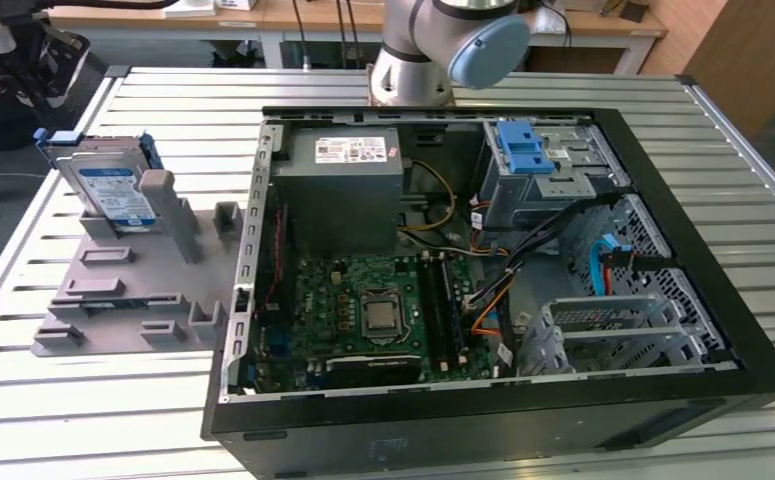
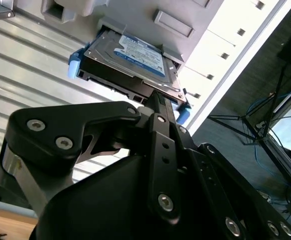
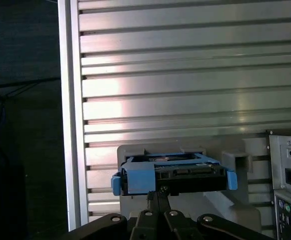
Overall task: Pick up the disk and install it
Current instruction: 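Reach for the disk, then pick up the disk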
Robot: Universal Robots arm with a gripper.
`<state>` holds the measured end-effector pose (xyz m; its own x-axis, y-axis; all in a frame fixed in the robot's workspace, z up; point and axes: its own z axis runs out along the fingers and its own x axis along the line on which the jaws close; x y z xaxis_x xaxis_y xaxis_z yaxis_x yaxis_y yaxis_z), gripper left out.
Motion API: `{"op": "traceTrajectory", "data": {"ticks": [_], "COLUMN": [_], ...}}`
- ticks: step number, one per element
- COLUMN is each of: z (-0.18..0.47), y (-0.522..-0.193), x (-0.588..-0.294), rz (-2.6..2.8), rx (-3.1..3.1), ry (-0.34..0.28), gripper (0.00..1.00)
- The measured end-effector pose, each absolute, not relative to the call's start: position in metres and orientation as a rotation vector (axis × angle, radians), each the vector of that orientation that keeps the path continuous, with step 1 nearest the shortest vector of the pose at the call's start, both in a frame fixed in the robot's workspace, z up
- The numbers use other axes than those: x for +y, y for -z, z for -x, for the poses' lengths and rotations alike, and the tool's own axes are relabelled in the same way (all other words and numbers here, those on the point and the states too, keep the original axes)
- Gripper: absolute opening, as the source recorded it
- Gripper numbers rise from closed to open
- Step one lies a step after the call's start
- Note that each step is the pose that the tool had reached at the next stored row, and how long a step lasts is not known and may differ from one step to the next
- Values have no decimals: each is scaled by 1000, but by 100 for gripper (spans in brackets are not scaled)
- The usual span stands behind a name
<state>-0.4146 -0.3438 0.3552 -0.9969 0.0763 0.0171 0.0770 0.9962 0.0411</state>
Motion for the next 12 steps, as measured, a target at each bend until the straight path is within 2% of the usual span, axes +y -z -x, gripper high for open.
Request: {"op": "traceTrajectory", "data": {"ticks": [12], "z": [416], "y": [-355], "x": [-344], "rz": [120], "rx": [-3123], "ry": [65], "gripper": [11]}}
